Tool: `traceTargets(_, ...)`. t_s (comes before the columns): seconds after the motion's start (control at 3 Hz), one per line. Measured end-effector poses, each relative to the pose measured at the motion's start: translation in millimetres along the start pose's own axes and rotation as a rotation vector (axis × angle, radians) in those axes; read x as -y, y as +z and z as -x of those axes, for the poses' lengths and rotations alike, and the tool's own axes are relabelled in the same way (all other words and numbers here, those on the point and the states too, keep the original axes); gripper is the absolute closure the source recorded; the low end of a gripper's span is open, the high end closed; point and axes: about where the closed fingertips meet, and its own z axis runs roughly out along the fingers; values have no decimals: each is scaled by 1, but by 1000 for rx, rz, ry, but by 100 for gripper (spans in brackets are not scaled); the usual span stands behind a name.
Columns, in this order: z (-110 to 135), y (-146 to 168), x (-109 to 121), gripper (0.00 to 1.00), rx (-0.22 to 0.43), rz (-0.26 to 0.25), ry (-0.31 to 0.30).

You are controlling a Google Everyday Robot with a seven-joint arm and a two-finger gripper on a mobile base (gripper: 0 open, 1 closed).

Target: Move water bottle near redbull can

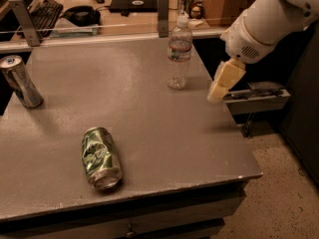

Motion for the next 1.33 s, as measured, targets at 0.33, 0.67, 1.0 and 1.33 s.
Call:
traceTargets(0.33,18,33,37,0,117,-32,45)
traceTargets(0.67,37,59,65,0,321,-28,128)
traceTargets(1.0,49,67,72,0,444,-11,178)
traceTargets(1.33,66,76,61,0,556,39,218)
